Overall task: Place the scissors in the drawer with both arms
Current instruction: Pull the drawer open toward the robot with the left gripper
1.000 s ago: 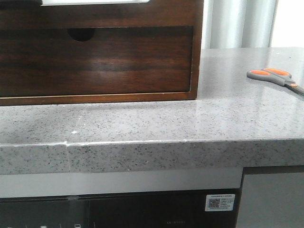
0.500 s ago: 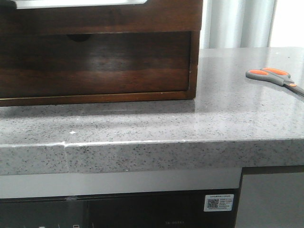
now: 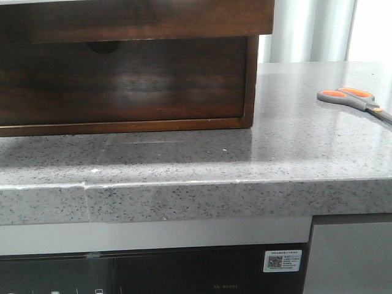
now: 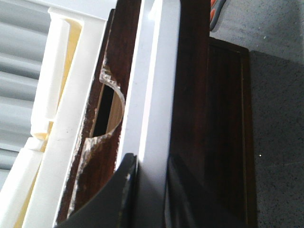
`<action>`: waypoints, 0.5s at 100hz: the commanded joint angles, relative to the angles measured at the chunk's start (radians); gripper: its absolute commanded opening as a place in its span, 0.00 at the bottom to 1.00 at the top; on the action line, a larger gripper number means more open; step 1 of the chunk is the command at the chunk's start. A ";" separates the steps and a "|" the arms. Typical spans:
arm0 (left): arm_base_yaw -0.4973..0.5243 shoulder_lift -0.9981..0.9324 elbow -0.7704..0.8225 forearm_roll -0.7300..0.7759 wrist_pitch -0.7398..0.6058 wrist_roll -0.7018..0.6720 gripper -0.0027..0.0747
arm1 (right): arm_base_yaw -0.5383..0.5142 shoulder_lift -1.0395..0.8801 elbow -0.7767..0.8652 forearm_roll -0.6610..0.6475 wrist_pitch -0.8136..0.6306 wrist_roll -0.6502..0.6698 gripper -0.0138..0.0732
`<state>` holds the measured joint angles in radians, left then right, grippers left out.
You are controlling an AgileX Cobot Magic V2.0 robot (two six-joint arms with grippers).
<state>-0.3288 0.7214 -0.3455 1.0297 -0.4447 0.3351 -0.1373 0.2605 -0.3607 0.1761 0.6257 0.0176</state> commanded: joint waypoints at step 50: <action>-0.004 -0.017 -0.034 -0.093 -0.012 -0.054 0.38 | -0.005 0.020 -0.032 0.006 -0.065 -0.010 0.02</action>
<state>-0.3288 0.7114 -0.3455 0.9937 -0.4148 0.2984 -0.1373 0.2605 -0.3607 0.1761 0.6272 0.0176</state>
